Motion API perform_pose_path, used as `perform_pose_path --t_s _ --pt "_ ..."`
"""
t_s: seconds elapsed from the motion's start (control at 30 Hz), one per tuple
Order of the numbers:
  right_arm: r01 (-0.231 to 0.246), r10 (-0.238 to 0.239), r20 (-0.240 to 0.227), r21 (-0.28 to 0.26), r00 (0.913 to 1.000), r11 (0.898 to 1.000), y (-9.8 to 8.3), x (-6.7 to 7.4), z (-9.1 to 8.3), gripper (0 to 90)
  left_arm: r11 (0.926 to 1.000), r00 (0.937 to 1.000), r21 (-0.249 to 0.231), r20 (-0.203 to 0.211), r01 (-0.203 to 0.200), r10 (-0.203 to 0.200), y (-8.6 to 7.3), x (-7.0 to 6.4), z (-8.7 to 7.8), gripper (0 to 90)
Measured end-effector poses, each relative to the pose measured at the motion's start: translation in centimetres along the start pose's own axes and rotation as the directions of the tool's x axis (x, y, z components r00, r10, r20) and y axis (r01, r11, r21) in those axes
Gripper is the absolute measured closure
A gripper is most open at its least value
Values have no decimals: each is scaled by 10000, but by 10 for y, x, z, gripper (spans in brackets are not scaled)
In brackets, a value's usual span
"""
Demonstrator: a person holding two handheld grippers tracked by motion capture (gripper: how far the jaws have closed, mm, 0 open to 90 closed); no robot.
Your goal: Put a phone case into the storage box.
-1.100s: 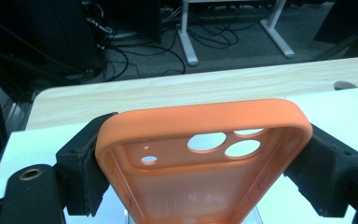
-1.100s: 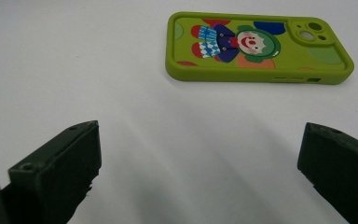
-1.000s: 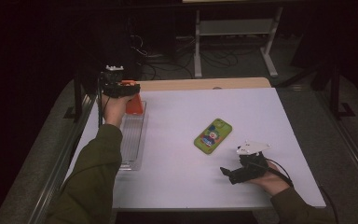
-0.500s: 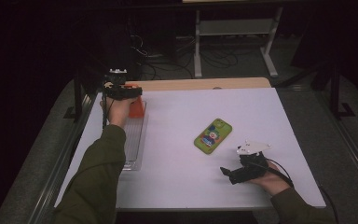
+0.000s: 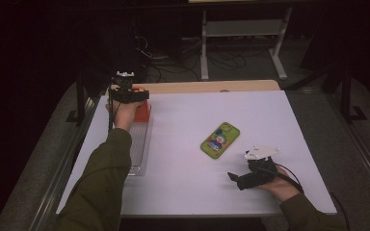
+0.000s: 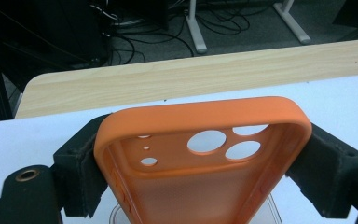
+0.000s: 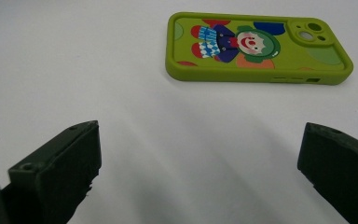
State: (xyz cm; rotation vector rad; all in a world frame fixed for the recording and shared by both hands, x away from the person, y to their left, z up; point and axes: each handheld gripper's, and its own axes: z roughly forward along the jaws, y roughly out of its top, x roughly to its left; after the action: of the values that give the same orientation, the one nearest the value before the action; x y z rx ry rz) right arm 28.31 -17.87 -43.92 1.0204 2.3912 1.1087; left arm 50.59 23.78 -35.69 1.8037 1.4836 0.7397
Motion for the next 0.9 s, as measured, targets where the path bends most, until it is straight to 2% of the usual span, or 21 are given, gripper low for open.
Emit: perform_pose_path --t_s 0.2,0.27,0.4,0.57,0.67,0.7,0.73,0.9 --pt "41 -41 19 11 10000 10000 0 1 0 0 9999 10000 -118 -48 37 -37 0 1 3 140" --pt "31 -31 13 16 10000 10000 0 1 0 0 9999 10000 -75 -33 -83 82 0 2 3 134" --pt "45 -45 18 13 10000 10000 0 1 1 0 9997 9998 -155 -99 -167 165 0 4 3 102" --pt "80 -80 19 34 10000 10000 0 1 1 0 9996 10000 -281 18 -39 40 0 4 4 25" --pt "59 -59 30 10 10000 10000 0 1 1 0 9993 10000 -371 34 -66 68 1 5 3 15" --pt "68 -68 33 20 10000 10000 0 1 1 0 9993 9998 -316 73 -200 202 1 5 2 3" --pt "97 -97 37 29 9999 9999 0 1 1 0 9990 9998 -420 142 -158 164 1 5 2 3" --pt "62 -62 29 14 10000 10000 0 1 1 0 9986 9987 -325 276 -417 426 3 6 -4 3"
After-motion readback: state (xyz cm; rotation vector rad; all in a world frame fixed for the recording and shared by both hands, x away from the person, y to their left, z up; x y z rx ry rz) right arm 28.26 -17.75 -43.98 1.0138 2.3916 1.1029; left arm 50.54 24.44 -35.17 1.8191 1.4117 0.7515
